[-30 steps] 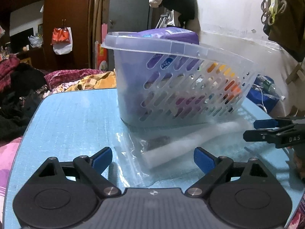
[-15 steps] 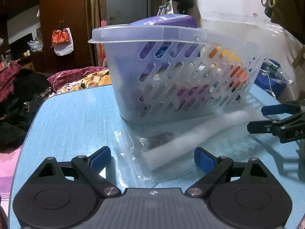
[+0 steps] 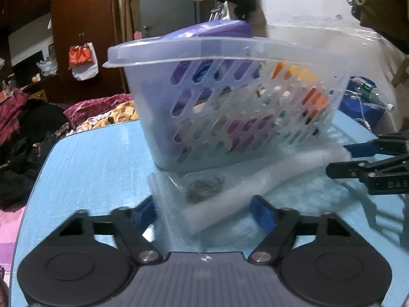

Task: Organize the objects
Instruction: 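Reach both grippers to the plastic-wrapped white roll beside the basket and close on it, then lift the wrapped roll with both grippers and lay it into the basket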

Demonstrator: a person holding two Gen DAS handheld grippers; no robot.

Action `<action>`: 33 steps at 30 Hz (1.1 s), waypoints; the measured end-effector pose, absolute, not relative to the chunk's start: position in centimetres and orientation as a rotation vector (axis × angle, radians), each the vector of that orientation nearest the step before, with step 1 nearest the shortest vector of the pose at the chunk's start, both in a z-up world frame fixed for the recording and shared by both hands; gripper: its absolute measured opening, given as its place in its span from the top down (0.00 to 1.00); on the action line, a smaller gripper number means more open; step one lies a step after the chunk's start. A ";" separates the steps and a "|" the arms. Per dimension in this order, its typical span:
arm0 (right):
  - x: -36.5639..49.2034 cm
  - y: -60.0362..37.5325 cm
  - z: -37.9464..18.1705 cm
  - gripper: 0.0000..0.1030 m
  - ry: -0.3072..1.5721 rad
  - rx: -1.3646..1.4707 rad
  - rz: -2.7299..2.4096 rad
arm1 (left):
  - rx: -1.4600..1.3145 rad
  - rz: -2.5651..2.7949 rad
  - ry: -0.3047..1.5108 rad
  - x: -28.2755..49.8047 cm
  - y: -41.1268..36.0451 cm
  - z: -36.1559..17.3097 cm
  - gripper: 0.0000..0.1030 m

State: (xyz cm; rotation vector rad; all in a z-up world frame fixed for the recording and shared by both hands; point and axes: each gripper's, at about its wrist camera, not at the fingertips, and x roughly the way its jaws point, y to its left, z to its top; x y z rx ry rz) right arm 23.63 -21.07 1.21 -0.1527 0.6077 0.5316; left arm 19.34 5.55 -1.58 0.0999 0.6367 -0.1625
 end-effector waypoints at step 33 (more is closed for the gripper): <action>17.4 -23.5 14.1 0.82 0.142 -0.083 0.541 | 0.142 -0.282 0.139 13.4 2.9 12.2 0.84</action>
